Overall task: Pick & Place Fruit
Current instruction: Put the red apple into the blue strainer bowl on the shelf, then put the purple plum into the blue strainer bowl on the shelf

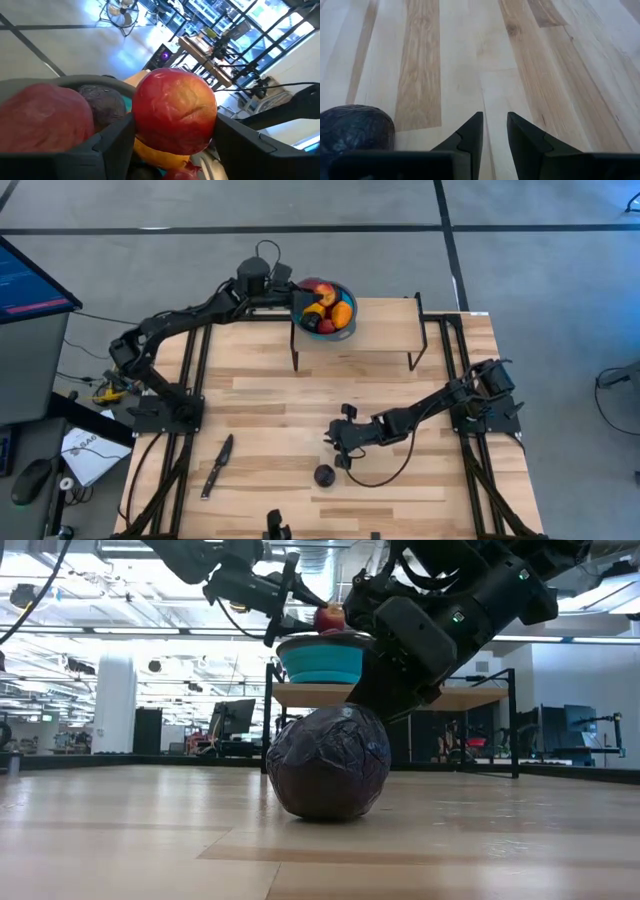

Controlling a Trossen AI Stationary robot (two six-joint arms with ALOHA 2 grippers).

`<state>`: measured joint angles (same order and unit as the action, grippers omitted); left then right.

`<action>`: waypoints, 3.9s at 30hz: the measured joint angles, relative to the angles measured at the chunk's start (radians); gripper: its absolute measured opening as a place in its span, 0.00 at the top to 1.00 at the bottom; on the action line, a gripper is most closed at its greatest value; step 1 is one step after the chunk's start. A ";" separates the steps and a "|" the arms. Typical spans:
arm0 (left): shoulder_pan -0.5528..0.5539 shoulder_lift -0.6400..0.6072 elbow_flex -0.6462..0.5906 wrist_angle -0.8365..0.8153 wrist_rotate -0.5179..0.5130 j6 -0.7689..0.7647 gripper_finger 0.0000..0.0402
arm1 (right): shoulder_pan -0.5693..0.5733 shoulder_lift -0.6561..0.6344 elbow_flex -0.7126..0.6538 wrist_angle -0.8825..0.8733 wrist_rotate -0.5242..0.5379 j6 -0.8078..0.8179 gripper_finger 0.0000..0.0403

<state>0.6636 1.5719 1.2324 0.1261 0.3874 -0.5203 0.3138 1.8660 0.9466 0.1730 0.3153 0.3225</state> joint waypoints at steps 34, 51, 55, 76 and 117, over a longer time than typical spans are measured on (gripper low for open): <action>-0.235 -0.221 -0.002 -0.118 -0.014 0.439 0.35 | -0.026 0.000 0.000 0.035 -0.001 -0.124 0.80; -0.686 -0.547 -0.266 -0.449 -0.364 0.538 0.46 | 0.042 -0.140 0.111 -0.338 -0.267 -0.086 0.52; -0.730 -0.609 -0.408 -0.421 -0.457 0.461 0.47 | 0.088 -0.098 0.110 -0.315 -0.269 -0.089 0.26; -0.911 -0.653 -0.779 0.004 -0.523 0.115 0.47 | 0.104 0.124 0.119 0.050 -0.323 -0.258 0.10; -0.941 -0.653 -0.782 0.034 -0.604 0.185 0.47 | -0.278 -0.521 0.121 0.016 0.182 -0.394 0.30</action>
<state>-0.2775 0.9188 0.4507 0.1597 -0.2162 -0.3352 0.0356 1.3448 1.0676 0.1892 0.4976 -0.0712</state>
